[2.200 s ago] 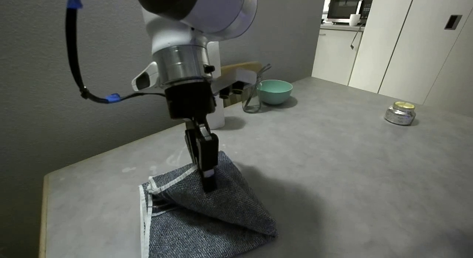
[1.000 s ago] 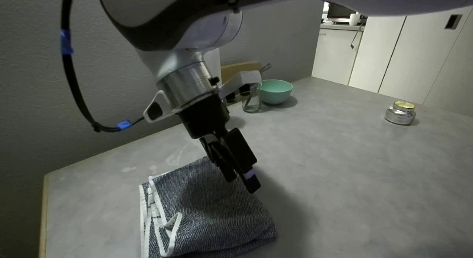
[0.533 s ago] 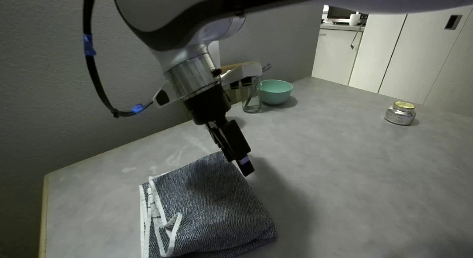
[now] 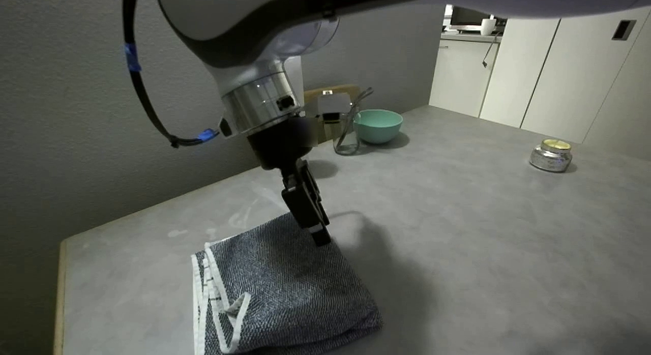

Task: Fold the towel from right to left

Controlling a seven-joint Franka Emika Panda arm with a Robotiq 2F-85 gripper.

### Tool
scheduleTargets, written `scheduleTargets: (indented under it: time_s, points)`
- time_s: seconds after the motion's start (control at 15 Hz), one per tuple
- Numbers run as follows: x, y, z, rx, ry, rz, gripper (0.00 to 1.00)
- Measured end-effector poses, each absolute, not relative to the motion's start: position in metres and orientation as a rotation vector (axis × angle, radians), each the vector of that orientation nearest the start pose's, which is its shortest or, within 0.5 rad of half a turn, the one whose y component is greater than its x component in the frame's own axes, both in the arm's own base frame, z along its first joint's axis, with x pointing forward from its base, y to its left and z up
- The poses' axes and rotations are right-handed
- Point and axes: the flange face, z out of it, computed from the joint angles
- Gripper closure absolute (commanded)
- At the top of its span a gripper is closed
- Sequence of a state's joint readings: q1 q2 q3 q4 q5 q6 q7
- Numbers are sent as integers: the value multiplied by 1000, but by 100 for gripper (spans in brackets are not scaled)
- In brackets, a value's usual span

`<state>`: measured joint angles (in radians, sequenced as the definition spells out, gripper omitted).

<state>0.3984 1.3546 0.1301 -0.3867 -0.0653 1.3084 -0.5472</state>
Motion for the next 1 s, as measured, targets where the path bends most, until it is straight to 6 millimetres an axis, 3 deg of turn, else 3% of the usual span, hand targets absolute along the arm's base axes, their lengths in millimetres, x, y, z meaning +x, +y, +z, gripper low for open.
scheduleTargets:
  time_s: [0.27, 0.6, 1.0]
  points:
    - [691, 319, 205, -2755, -1235, 579, 99]
    - [701, 322, 199, -2932, -877, 477, 100]
    - [695, 327, 173, -2936, -530, 540, 100]
